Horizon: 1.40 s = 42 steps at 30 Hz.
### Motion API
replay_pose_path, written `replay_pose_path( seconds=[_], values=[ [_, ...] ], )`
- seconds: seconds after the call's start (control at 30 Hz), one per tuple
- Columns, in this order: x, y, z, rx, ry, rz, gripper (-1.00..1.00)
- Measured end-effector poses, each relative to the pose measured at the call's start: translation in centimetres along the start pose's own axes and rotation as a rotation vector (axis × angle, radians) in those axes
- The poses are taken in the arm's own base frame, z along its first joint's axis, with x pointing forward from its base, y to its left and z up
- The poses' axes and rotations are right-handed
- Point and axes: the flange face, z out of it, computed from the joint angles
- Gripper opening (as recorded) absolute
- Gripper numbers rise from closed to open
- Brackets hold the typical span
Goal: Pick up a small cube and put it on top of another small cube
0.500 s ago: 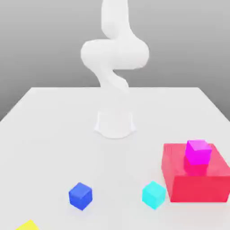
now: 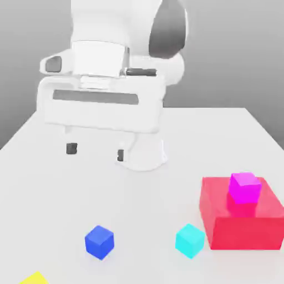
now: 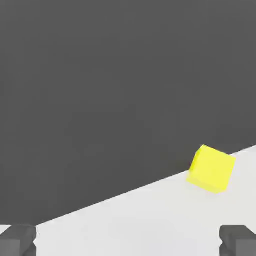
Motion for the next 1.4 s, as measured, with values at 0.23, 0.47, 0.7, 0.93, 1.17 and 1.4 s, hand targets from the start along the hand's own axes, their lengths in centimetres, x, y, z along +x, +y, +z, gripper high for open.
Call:
replay_pose_path(
  seconds=[0.23, 0.47, 0.7, 0.93, 1.17, 1.4],
  values=[
    [-1.5, 7.7, 12.4, -0.191, -0.106, 0.159, 0.0],
    [-2.9, 10.0, 19.8, -0.217, -0.121, 0.177, -1.0],
    [-2.9, 10.1, 19.9, -0.217, -0.12, 0.177, -1.0],
    [-1.4, 8.4, 14.2, -0.216, -0.124, 0.161, -1.0],
    [5.6, 4.1, 13.8, -0.209, -0.15, 0.001, -1.0],
    [12.3, 0.0, 12.8, -0.191, -0.162, -0.189, -1.0]
  ],
)
